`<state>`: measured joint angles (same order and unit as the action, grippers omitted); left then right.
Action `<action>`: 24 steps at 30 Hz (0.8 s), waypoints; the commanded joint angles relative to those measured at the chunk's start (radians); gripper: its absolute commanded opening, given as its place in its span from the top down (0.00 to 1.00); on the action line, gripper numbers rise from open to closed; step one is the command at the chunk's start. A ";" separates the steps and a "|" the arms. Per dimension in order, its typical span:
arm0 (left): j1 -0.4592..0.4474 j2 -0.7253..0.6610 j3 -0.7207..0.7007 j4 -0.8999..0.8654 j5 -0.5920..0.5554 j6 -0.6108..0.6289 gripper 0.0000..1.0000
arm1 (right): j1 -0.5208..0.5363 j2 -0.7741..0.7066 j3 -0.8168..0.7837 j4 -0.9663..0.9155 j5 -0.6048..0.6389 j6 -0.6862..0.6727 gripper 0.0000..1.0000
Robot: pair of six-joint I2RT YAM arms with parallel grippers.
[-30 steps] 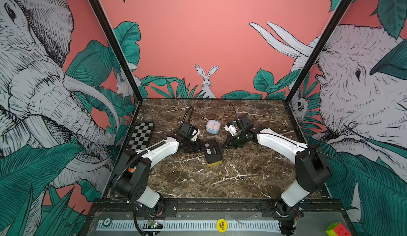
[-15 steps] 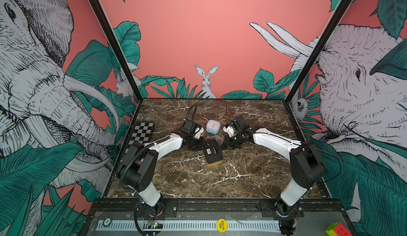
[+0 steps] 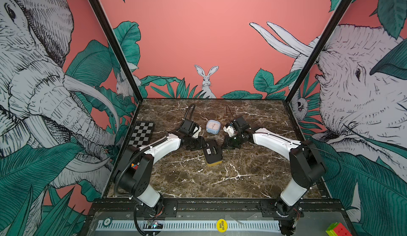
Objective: Insert the battery into the alarm
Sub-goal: Install the cover on the alarm.
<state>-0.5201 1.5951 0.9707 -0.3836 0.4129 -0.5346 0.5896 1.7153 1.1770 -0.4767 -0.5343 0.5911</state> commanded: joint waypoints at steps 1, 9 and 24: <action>-0.001 0.038 0.041 -0.063 -0.019 0.010 0.54 | 0.008 0.026 0.037 -0.008 0.001 -0.023 1.00; -0.003 0.095 0.084 -0.007 0.048 0.011 0.55 | 0.012 0.050 0.053 -0.011 0.008 -0.039 1.00; -0.011 0.088 0.068 0.007 0.086 -0.019 0.56 | 0.022 0.055 0.037 -0.002 0.060 -0.009 1.00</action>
<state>-0.5240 1.7351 1.0607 -0.3660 0.4862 -0.5339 0.6037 1.7676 1.2095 -0.4831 -0.5060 0.5728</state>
